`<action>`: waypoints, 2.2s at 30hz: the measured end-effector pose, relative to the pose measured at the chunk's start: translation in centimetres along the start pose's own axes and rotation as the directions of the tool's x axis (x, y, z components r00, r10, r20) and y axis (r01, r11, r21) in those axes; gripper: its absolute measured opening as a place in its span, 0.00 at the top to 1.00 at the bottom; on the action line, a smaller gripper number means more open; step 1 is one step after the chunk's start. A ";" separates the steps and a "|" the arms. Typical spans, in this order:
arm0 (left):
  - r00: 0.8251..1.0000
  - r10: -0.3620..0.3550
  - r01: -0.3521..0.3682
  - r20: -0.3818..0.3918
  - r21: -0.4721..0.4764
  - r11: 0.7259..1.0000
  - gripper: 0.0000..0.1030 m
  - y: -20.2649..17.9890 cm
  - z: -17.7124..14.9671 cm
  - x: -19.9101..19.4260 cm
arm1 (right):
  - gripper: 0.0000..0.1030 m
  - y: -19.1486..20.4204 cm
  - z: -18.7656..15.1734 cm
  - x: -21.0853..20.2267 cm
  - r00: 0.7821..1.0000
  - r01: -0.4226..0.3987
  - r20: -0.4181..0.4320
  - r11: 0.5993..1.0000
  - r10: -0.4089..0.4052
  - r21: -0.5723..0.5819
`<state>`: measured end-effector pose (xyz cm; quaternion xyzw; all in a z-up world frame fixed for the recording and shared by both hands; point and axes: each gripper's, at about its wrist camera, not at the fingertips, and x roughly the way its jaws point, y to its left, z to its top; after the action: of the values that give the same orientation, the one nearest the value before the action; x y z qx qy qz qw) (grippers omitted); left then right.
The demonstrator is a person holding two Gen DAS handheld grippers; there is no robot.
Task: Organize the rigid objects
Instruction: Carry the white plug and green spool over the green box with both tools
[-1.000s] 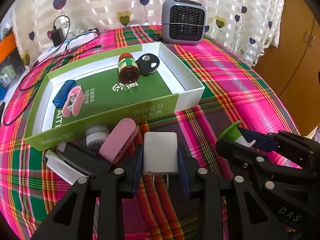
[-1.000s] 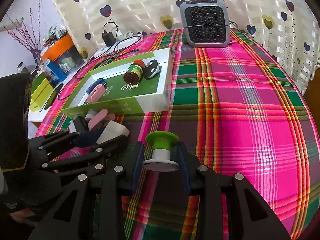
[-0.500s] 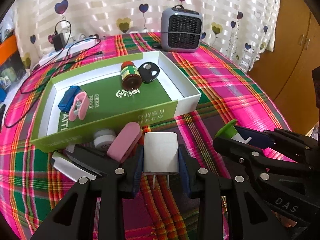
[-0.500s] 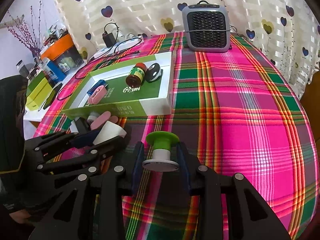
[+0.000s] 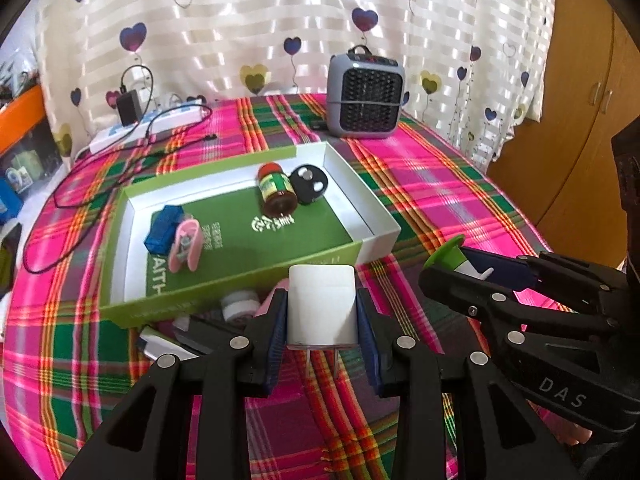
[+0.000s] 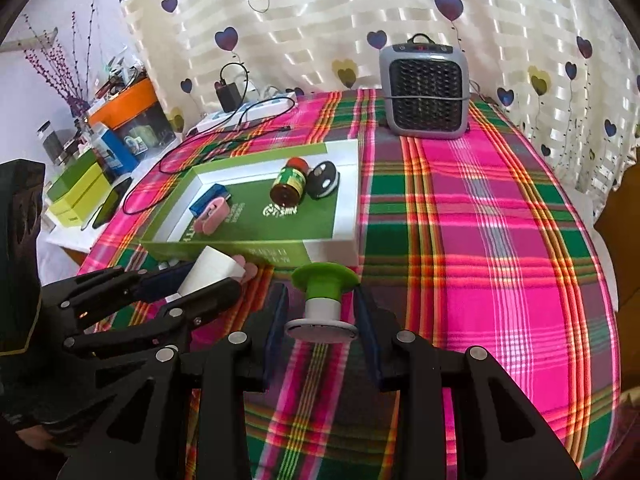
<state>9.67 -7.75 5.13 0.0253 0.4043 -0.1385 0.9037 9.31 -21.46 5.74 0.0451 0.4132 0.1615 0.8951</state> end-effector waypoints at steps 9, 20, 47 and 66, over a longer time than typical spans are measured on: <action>1.000 -0.003 0.004 0.018 -0.015 1.000 0.69 1.7 1.2 -0.2 | 0.66 0.7 1.3 0.2 1.000 0.005 0.015 1.000 -0.004 -0.016; 0.999 -0.023 0.024 0.021 -0.041 0.999 0.69 4.8 4.0 1.4 | 0.66 1.0 3.2 2.3 1.000 0.020 0.012 0.999 -0.020 -0.030; 0.998 -0.030 0.026 -0.053 -0.076 0.997 0.69 8.1 7.7 8.0 | 0.66 0.7 5.8 7.1 0.998 0.037 -0.042 0.998 -0.039 -0.042; 0.995 0.000 -0.004 -0.097 -0.039 0.999 0.69 8.3 8.1 11.2 | 0.66 1.1 6.3 10.0 0.995 0.047 -0.079 0.996 -0.054 -0.081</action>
<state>24.90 -3.61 1.69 0.0149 0.4502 -0.1284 0.8835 19.89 -16.82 2.84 -0.0073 0.4434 0.1566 0.8825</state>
